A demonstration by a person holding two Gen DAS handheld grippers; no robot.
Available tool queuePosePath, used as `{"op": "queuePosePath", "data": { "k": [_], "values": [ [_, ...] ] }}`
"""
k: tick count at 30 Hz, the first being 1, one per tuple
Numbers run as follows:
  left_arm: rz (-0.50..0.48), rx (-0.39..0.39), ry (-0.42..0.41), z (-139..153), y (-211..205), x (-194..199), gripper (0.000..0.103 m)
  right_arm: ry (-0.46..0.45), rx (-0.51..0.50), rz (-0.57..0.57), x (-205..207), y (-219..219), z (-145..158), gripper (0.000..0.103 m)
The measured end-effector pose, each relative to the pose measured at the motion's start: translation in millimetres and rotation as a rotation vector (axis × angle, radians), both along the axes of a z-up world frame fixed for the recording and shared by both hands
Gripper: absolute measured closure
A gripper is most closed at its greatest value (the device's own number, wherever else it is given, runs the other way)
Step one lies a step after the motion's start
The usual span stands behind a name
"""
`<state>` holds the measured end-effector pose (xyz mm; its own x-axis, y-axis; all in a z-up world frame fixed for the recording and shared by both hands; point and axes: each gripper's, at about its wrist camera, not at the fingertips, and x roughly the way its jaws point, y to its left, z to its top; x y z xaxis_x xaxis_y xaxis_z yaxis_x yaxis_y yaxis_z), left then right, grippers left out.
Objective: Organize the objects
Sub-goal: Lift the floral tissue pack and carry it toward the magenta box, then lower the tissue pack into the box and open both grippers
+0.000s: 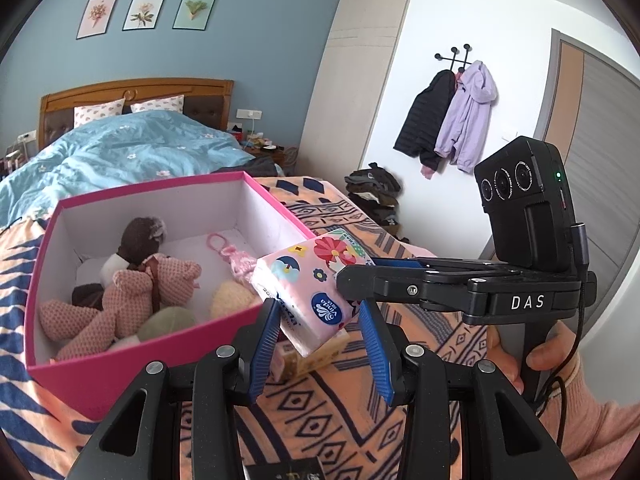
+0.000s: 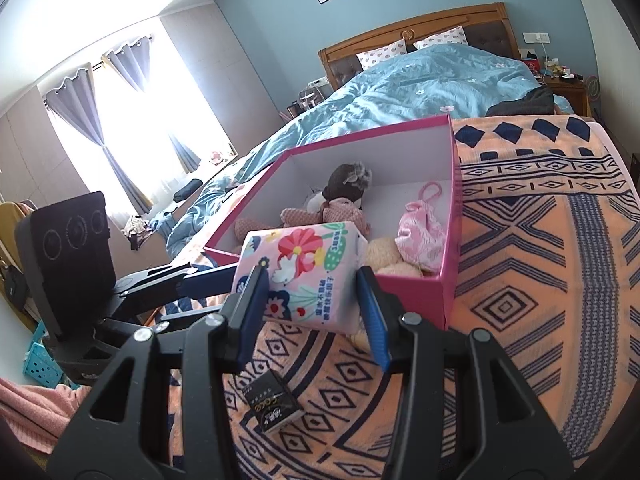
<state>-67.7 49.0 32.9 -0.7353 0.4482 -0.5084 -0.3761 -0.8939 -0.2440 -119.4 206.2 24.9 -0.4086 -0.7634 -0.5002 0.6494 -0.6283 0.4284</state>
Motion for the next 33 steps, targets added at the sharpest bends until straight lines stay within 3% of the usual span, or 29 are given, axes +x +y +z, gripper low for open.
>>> {"op": "queuePosePath", "data": {
  "k": [22,33],
  "values": [
    [0.045,-0.025,-0.021,1.7,-13.9,-44.0,0.062,-0.027,0.01,-0.02,-47.6,-19.1,1.2,0.055],
    [0.074,-0.033,-0.083,-13.9,-16.8,-76.2,0.062,-0.065,0.055,-0.053,-76.1,-28.1,-11.0,0.055]
  ]
}}
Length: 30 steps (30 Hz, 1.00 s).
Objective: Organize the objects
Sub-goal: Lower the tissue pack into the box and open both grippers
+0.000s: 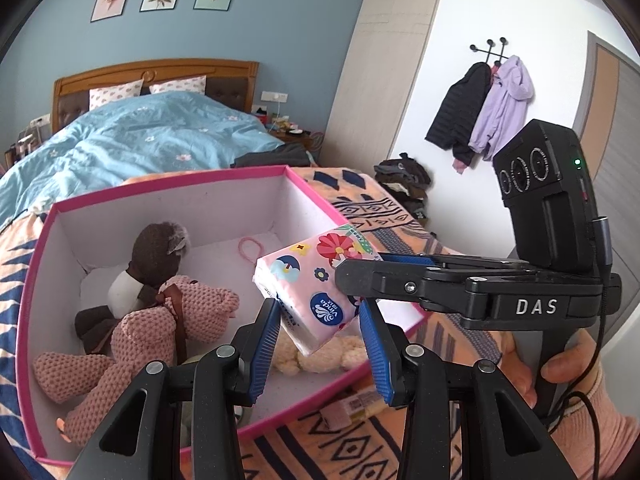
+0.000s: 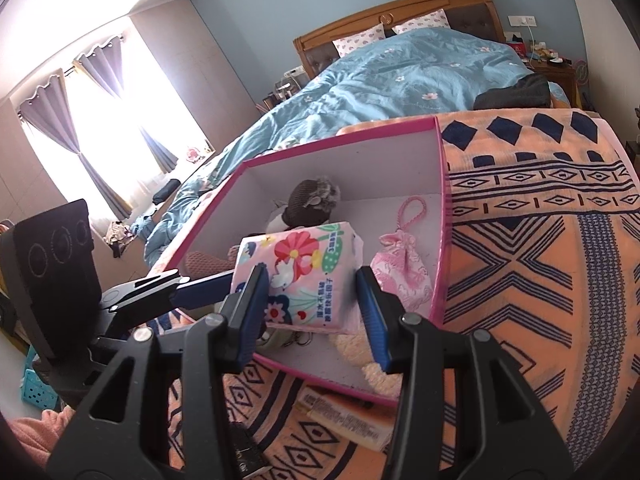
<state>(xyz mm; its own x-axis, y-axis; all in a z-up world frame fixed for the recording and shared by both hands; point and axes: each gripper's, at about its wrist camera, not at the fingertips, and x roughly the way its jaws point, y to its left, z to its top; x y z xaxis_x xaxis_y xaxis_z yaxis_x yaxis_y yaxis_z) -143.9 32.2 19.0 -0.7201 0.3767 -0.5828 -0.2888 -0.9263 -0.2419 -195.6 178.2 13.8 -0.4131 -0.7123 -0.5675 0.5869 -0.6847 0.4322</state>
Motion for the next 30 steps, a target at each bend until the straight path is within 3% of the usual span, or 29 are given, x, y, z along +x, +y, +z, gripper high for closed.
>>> {"op": "queuePosePath", "data": {
  "k": [7,13,30],
  "values": [
    [0.023,-0.009,-0.05,-13.9,-2.6,-15.3,0.062,-0.015,0.051,-0.017,-12.1,-8.7,-10.9,0.054],
    [0.056,-0.003,-0.088,-20.6,-9.2,-24.5,0.062,0.042,0.131,-0.043,-10.1,-18.0,-10.8,0.054],
    [0.049,0.004,-0.059,-19.7,-6.7,-10.6,0.058,0.074,0.129,-0.071,4.3,-3.4,-9.6,0.053]
  ]
}}
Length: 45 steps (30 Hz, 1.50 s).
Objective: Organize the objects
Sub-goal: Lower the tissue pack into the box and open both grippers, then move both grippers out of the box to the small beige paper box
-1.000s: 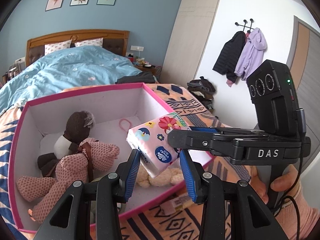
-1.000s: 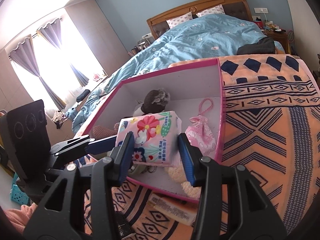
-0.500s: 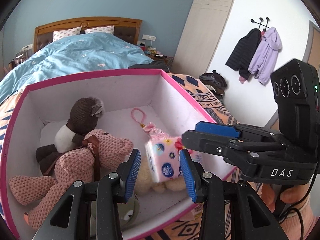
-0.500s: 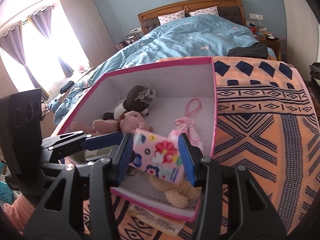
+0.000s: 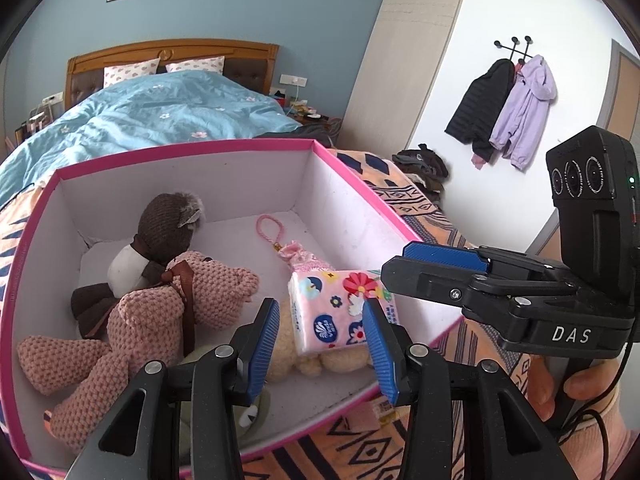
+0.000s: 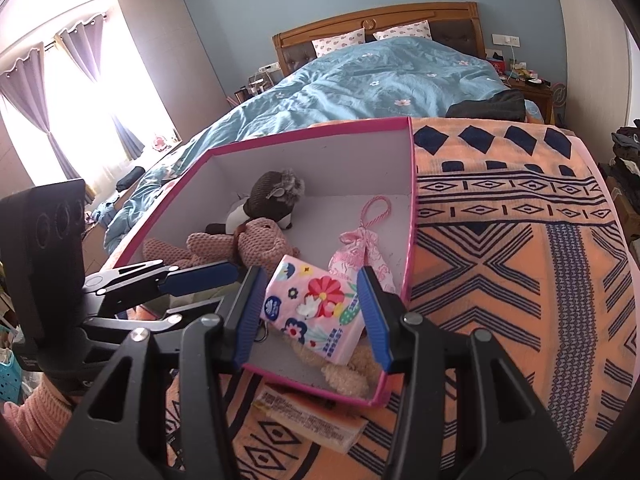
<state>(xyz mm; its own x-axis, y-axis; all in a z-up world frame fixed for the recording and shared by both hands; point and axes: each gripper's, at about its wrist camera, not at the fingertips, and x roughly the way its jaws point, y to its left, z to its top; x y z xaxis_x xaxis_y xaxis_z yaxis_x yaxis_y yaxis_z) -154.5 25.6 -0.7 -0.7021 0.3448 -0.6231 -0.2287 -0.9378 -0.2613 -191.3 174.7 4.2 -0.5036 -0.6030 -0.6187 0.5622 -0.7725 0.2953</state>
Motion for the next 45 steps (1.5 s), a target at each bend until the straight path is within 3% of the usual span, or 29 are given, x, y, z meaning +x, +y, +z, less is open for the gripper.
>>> {"op": "queuePosePath", "data": {
  "k": [8,17,25,32,45],
  "values": [
    [0.0,-0.001,0.054,7.4,5.4,25.2,0.041,0.011,-0.048,-0.003,17.4,16.5,4.4,0.05],
    [-0.005,-0.013,0.109,15.2,13.8,55.9,0.032,0.006,-0.144,0.041,53.1,44.0,12.3,0.048],
    [-0.005,-0.01,0.132,17.0,16.2,77.6,0.028,-0.037,-0.111,0.047,75.8,56.4,-11.1,0.047],
    [0.003,0.01,0.122,10.0,13.9,89.2,0.027,-0.128,-0.103,0.01,65.4,57.7,-46.6,0.047],
    [-0.016,0.024,0.035,-21.8,18.3,87.3,0.028,-0.18,-0.099,-0.032,44.5,50.0,-68.0,0.049]
  ]
}}
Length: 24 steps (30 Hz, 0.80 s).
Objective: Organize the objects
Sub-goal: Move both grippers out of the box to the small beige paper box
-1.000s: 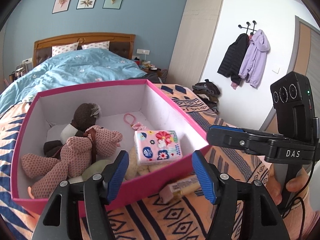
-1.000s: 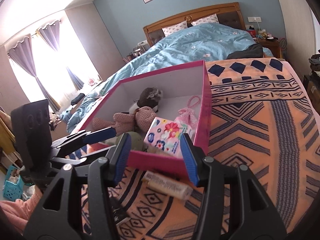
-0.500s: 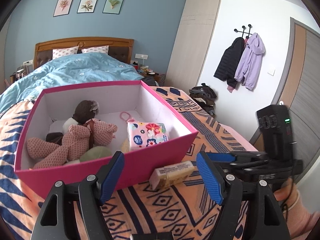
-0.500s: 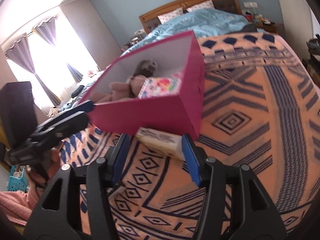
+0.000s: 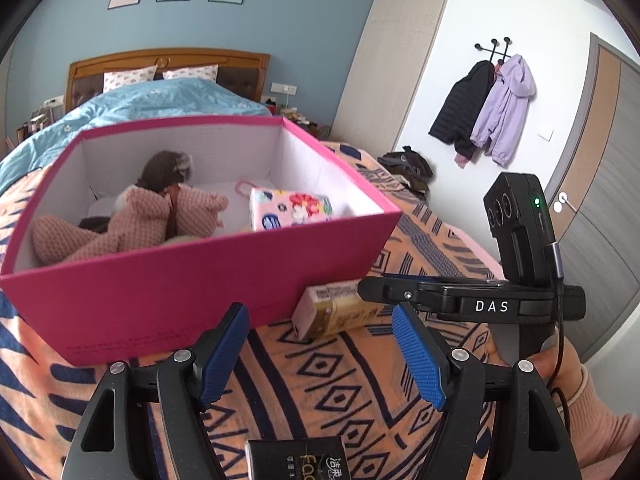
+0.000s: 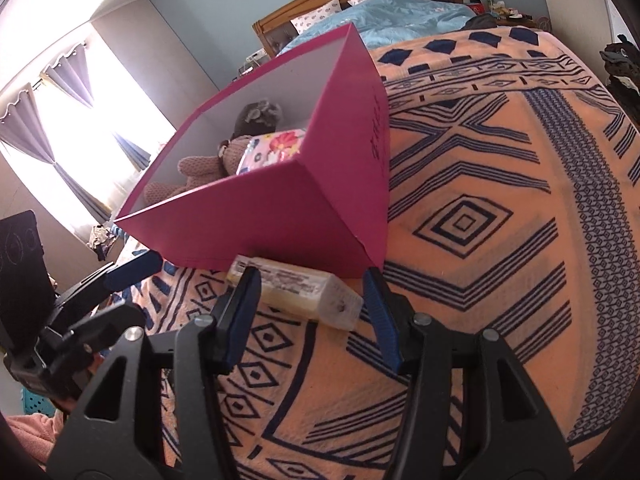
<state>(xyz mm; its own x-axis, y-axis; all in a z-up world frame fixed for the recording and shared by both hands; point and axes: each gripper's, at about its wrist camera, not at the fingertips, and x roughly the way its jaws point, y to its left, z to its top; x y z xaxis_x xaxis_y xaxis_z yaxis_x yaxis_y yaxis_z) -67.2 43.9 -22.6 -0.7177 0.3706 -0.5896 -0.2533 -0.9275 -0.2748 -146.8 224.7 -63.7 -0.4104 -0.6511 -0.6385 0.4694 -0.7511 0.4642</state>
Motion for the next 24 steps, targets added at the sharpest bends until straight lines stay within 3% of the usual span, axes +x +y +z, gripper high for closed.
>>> {"op": "queuePosePath", "data": {
  "k": [6,12,24],
  "values": [
    [-0.022,0.015,-0.038,-11.1,1.6,-3.3,0.029,0.006,0.011,0.035,7.9,-1.5,-2.7,0.057],
    [-0.055,0.005,-0.069,-20.4,9.8,-0.3,0.032,0.02,0.073,0.09,30.3,-4.5,-5.8,0.057],
    [-0.1,-0.001,-0.178,-47.4,26.5,-4.4,0.049,-0.024,0.022,0.061,33.5,11.2,-15.1,0.057]
  ]
}}
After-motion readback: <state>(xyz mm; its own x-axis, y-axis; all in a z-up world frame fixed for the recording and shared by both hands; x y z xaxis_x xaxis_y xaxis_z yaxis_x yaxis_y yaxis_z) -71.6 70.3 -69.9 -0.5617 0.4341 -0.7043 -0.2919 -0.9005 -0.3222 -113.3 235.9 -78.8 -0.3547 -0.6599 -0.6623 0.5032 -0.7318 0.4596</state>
